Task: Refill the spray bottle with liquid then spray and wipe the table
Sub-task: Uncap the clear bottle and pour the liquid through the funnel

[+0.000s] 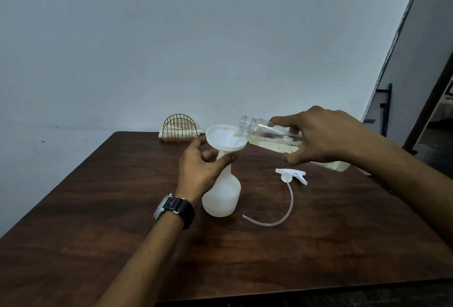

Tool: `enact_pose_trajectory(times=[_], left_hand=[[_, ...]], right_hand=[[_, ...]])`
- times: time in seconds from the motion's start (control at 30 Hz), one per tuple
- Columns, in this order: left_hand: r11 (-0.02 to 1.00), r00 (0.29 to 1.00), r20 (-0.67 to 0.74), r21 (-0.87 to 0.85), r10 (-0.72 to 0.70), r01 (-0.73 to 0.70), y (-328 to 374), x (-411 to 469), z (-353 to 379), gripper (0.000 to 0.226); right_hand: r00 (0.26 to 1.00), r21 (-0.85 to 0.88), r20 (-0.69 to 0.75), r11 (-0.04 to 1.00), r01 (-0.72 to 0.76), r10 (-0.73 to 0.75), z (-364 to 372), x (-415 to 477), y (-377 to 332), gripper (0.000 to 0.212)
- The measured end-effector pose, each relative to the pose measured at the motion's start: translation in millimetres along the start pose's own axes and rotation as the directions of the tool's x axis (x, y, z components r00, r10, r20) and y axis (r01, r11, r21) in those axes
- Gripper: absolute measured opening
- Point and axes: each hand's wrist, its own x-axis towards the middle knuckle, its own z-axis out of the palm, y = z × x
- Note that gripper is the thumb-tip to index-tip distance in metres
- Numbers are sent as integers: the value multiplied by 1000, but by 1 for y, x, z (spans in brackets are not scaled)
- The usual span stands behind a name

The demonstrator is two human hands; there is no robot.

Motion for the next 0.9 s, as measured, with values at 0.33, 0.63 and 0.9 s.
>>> enact_pose_trajectory(times=[0.33, 0.63, 0.9], left_hand=[[1000, 1000, 20, -15, 6, -6, 2, -3, -1, 83], [1000, 1000, 23, -26, -2, 3, 1, -2, 0, 82], [1000, 1000, 15, -12, 7, -7, 1, -4, 1, 82]], right_hand=[[1000, -2, 15, 1000, -15, 15, -3, -2, -2, 82], [1000, -20, 16, 1000, 0, 0, -4, -2, -2, 81], [1000, -11, 9, 1000, -9, 9, -2, -2, -1, 82]])
